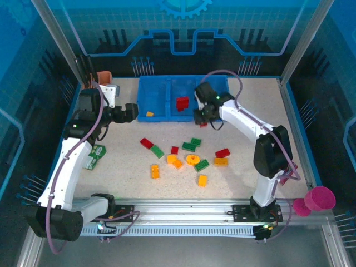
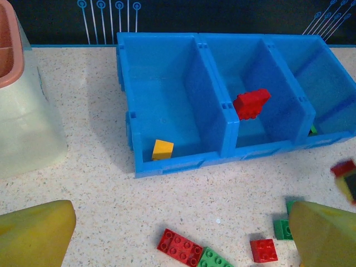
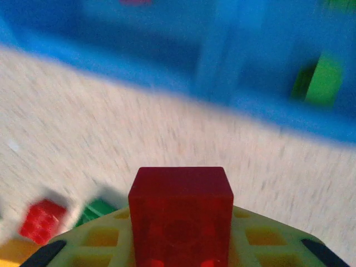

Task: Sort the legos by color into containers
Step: Place the lego in the container.

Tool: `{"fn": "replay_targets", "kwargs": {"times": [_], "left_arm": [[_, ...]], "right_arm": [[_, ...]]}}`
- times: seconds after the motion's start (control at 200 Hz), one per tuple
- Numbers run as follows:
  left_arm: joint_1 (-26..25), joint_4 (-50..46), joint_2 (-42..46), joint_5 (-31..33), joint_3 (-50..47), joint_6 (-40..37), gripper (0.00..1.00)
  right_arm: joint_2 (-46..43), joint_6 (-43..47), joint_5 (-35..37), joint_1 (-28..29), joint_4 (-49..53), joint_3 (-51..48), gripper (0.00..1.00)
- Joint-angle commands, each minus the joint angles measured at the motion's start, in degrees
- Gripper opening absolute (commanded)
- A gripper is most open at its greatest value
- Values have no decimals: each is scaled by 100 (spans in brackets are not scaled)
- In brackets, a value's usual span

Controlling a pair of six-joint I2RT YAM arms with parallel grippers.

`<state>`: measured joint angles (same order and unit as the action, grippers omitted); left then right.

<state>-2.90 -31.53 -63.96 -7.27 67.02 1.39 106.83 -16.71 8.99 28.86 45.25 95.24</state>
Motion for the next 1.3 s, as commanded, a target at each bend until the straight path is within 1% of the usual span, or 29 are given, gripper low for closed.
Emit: {"fn": "replay_targets", "kwargs": {"times": [0.0, 0.115, 0.275, 0.36, 0.385, 0.57, 0.771, 1.121, 1.236, 1.296], "left_arm": [[-26, 68, -28, -20, -5, -26, 99], [-26, 85, 6, 5, -23, -33, 99], [-23, 95, -27, -47, -23, -33, 99], [-24, 103, -6, -45, -31, -38, 100], [-25, 111, 6, -47, -40, -38, 99], [-20, 138, 40, -54, -71, -25, 99], [-20, 147, 36, -37, -85, -33, 99], [-19, 145, 32, -47, -80, -30, 99], [-19, 147, 35, -47, -76, -33, 99], [-18, 147, 38, -47, -78, -33, 99]], "right_arm": [[722, 602, -167, -173, 36, 773, 33], [1458, 851, -231, -180, 205, 1970, 33], [2342, 846, -249, -183, 534, 3433, 33], [2614, 786, -339, -176, 633, 3939, 33], [2790, 760, -352, -164, 647, 4052, 33], [3333, 642, -574, -116, 865, 4837, 33], [3643, 642, -618, -26, 987, 5234, 33], [3731, 660, -549, -70, 933, 5267, 34], [3775, 632, -556, -100, 919, 5358, 35], [3792, 626, -553, -110, 913, 5406, 38]]}}
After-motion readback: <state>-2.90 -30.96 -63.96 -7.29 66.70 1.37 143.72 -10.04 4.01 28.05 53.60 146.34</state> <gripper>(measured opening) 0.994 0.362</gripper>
